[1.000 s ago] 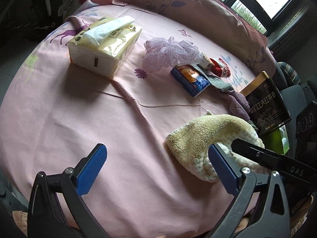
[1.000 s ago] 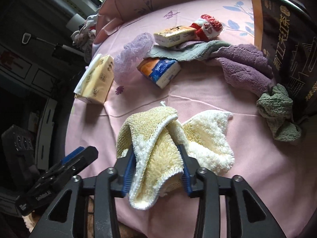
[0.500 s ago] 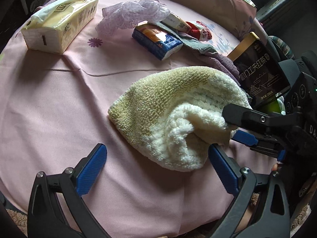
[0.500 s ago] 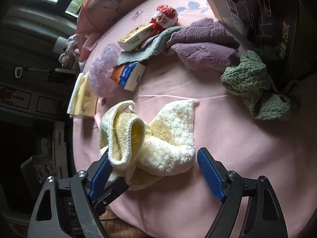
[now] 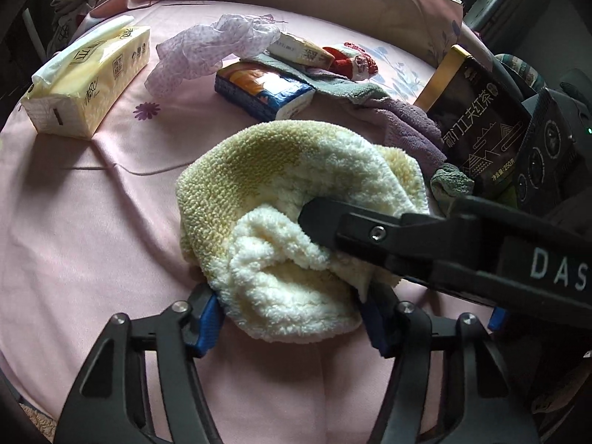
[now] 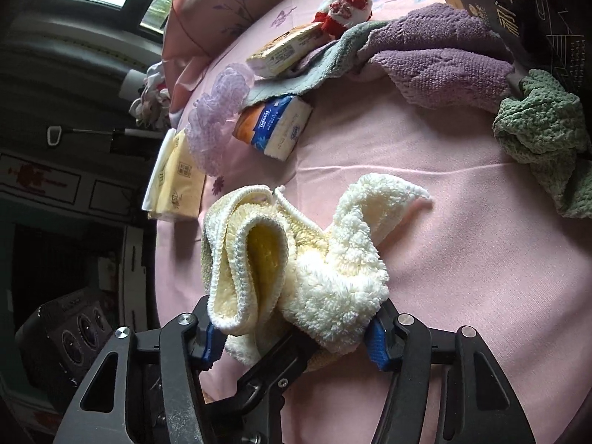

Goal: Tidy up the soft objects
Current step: 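Grasp the yellow-white knitted towel with the right gripper and lift it, then carry the towel with the right gripper over the green-lined box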

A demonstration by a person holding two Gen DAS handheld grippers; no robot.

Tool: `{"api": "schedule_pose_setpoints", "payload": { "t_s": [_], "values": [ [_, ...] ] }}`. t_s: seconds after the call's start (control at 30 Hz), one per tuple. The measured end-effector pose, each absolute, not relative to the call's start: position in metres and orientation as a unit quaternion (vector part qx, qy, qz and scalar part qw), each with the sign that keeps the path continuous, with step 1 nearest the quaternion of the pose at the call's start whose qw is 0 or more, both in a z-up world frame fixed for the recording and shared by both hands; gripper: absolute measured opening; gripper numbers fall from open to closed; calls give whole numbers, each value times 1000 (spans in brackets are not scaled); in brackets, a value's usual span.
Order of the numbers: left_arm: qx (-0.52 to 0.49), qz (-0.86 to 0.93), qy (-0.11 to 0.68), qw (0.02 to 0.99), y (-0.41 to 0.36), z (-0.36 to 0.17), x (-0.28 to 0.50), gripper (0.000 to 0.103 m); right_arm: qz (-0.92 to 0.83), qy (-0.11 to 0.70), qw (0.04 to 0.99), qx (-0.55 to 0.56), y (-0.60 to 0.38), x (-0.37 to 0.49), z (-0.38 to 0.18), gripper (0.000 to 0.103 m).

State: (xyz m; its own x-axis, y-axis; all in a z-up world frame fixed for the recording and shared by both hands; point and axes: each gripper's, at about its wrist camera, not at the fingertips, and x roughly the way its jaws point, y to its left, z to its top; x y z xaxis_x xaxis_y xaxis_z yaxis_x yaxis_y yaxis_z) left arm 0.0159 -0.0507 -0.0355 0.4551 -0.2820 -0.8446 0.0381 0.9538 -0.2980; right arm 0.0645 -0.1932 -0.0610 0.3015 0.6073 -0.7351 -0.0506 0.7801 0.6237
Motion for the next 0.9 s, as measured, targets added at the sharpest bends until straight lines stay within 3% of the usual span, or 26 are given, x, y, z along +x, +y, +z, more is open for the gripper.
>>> {"api": "schedule_pose_setpoints", "payload": {
  "t_s": [0.07, 0.27, 0.9],
  "values": [
    [-128, -98, 513, 843, -49, -35, 16, 47, 222, 547, 769, 244, -191, 64, -59, 49],
    [-158, -113, 500, 844, -42, -26, 12, 36, 238, 518, 788, 234, -185, 56, -48, 47],
    [-125, -129, 424, 888, -58, 35, -7, 34, 270, 438, 828, 220, -198, 33, 15, 47]
  ]
}}
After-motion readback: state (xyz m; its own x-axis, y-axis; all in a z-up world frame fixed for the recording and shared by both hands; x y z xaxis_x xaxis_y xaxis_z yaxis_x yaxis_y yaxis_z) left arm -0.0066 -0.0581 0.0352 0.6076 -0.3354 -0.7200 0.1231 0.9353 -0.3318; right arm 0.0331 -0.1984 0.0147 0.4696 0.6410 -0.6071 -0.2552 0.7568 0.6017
